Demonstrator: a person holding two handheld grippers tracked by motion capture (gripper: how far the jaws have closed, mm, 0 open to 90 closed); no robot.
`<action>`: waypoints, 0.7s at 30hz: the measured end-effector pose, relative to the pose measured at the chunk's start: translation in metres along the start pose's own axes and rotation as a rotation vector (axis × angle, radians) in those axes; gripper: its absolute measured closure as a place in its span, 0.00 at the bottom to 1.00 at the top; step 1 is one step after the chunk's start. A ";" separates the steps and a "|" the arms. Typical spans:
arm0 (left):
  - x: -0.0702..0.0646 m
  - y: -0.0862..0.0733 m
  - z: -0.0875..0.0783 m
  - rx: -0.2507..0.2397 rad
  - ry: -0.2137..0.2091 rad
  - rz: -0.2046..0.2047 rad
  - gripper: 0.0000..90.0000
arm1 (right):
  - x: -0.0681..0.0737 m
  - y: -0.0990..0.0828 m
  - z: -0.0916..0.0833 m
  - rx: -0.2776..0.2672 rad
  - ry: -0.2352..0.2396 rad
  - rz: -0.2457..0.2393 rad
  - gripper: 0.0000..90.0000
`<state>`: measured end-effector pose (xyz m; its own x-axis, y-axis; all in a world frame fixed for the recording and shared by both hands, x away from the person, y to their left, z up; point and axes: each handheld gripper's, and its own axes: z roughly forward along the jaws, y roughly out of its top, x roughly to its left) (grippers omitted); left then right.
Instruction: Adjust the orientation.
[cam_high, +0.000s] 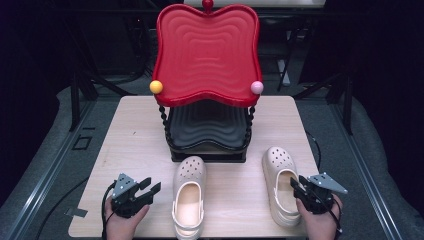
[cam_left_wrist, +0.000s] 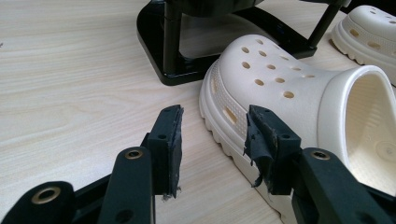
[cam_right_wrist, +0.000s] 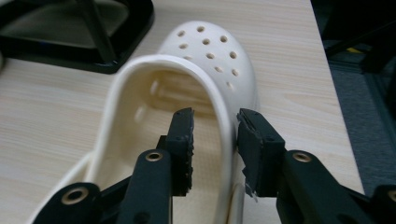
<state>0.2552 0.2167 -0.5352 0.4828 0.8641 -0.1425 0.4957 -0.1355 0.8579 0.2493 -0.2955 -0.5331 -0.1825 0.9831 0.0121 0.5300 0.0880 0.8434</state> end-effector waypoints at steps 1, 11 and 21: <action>0.000 0.000 0.000 0.000 0.000 -0.002 0.62 | 0.000 0.000 0.002 0.007 -0.014 -0.008 0.78; 0.000 0.000 -0.001 -0.004 0.001 -0.001 0.62 | 0.002 0.007 -0.009 0.057 -0.039 -0.004 0.92; 0.000 0.001 -0.003 -0.008 0.003 -0.009 0.62 | 0.031 0.007 -0.026 0.068 0.054 -0.001 0.93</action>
<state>0.2538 0.2182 -0.5334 0.4761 0.8667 -0.1486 0.4944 -0.1241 0.8603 0.2262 -0.2690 -0.5133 -0.2264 0.9731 0.0423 0.5847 0.1010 0.8049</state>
